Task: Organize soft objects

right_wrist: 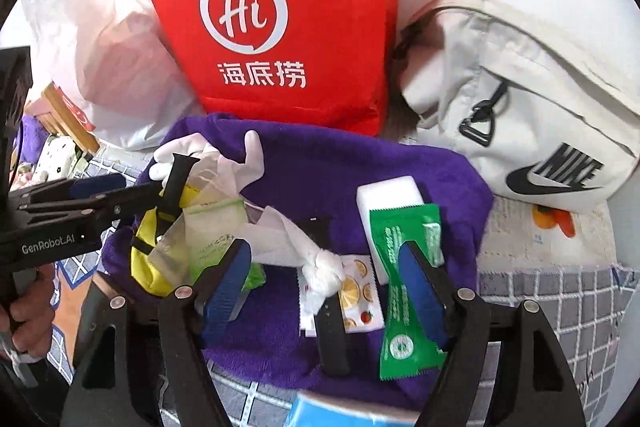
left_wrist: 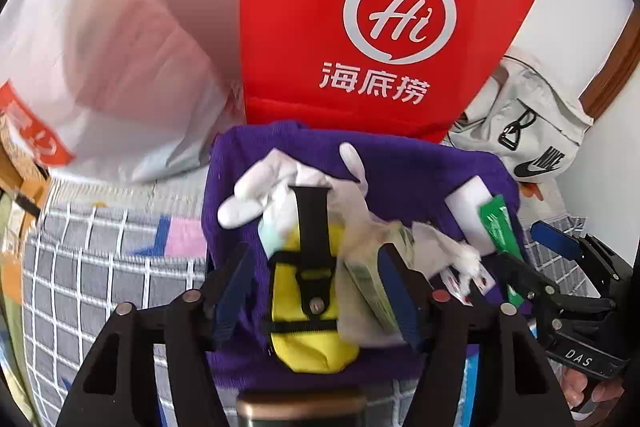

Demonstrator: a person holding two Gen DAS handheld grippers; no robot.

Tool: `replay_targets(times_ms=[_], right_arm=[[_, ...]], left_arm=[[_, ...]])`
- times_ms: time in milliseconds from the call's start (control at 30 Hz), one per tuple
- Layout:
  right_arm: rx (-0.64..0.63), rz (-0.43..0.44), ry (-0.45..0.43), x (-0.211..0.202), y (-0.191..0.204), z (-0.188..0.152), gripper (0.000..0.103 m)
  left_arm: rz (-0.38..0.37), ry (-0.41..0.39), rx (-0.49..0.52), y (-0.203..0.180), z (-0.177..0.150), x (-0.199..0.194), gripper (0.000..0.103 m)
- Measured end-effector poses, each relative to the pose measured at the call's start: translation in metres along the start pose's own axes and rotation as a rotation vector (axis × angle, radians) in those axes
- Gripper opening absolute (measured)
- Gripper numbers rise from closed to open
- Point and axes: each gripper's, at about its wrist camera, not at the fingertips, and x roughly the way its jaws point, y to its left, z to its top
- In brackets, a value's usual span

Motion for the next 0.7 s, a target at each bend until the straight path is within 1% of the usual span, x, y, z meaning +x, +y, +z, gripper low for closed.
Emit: replay_targets(times_ms=[33, 100, 167, 267, 333, 433, 567, 700], right_arm=[[0.006, -0.017, -0.016, -0.008, 0.0, -0.003, 0.085], [0.013, -0.046, -0.042, -0.019, 0.001, -0.007, 0.091], [0.019, -0.077, -0.059, -0.033, 0.001, -0.015, 0.092], [0.04, -0.11, -0.063, -0.052, 0.0, -0.028, 0.092], [0.057, -0.12, -0.076, -0.068, 0.001, -0.039, 0.101], [0.069, -0.128, -0.101, -0.091, 0.005, -0.055, 0.101], [0.093, -0.111, -0.125, -0.125, 0.013, -0.084, 0.101], [0.099, -0.12, -0.146, -0.156, 0.021, -0.114, 0.101]], left_arm=[[-0.002, 0.007, -0.003, 0.0, -0.001, -0.003, 0.065], [0.0, 0.002, 0.007, -0.003, -0.004, -0.012, 0.07], [0.0, -0.012, 0.01, -0.005, -0.011, -0.024, 0.077], [-0.002, -0.021, 0.009, -0.008, -0.027, -0.043, 0.083], [-0.013, -0.022, 0.014, -0.01, -0.039, -0.055, 0.084], [-0.014, -0.034, 0.013, -0.011, -0.061, -0.078, 0.085], [0.014, -0.056, 0.028, -0.019, -0.088, -0.109, 0.087], [0.04, -0.102, 0.046, -0.028, -0.117, -0.143, 0.087]])
